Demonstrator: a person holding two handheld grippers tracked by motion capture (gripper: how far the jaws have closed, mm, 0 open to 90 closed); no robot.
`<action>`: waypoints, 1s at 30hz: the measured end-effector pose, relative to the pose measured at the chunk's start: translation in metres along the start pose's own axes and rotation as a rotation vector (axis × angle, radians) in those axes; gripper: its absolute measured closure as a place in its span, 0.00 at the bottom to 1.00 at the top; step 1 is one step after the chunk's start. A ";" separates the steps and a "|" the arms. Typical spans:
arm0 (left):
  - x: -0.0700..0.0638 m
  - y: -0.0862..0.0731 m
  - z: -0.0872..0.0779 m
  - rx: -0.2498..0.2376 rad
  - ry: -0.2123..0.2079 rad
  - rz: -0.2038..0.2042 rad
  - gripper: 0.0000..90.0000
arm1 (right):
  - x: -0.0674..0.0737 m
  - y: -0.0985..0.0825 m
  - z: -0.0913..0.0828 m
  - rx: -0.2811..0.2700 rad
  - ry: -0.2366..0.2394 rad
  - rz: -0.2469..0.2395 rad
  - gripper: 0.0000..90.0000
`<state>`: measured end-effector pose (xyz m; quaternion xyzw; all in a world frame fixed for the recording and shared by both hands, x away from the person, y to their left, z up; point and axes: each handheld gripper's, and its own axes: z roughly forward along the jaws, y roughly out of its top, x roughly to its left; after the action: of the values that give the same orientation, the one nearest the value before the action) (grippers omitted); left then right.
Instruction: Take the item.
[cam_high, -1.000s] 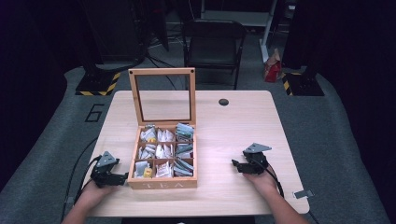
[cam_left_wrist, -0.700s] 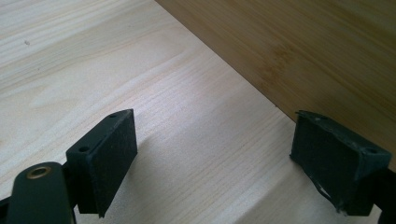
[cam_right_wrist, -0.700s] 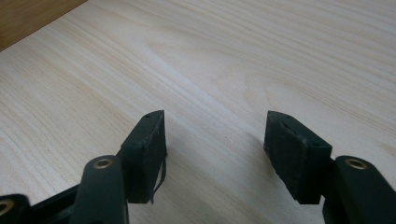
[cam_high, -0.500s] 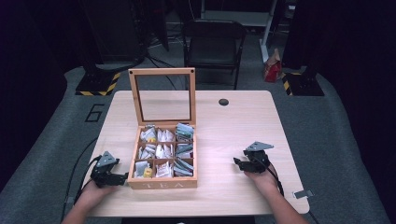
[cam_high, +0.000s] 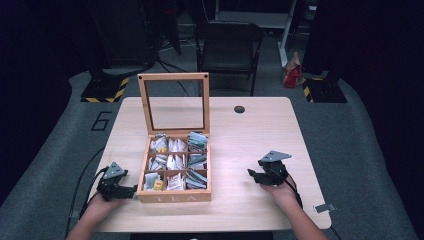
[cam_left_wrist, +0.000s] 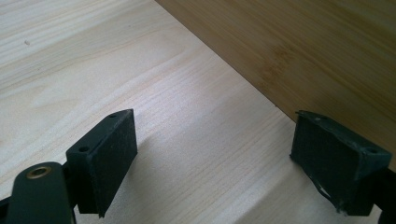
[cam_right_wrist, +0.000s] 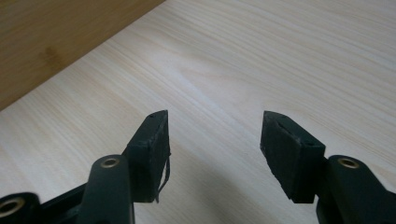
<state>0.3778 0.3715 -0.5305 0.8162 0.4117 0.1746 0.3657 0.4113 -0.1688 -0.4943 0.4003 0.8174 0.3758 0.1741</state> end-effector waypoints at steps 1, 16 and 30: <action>0.000 0.000 0.000 0.000 0.002 0.003 0.15 | 0.001 0.001 -0.001 0.004 0.014 -0.006 0.46; 0.001 0.000 0.000 0.001 0.005 0.015 0.15 | 0.019 0.024 -0.017 0.002 0.082 -0.049 0.49; 0.001 0.000 0.000 0.003 0.005 0.017 0.15 | 0.033 0.039 -0.020 -0.006 0.112 -0.071 0.49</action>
<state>0.3784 0.3724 -0.5300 0.8198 0.4058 0.1793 0.3621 0.3998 -0.1363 -0.4511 0.3489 0.8384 0.3938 0.1423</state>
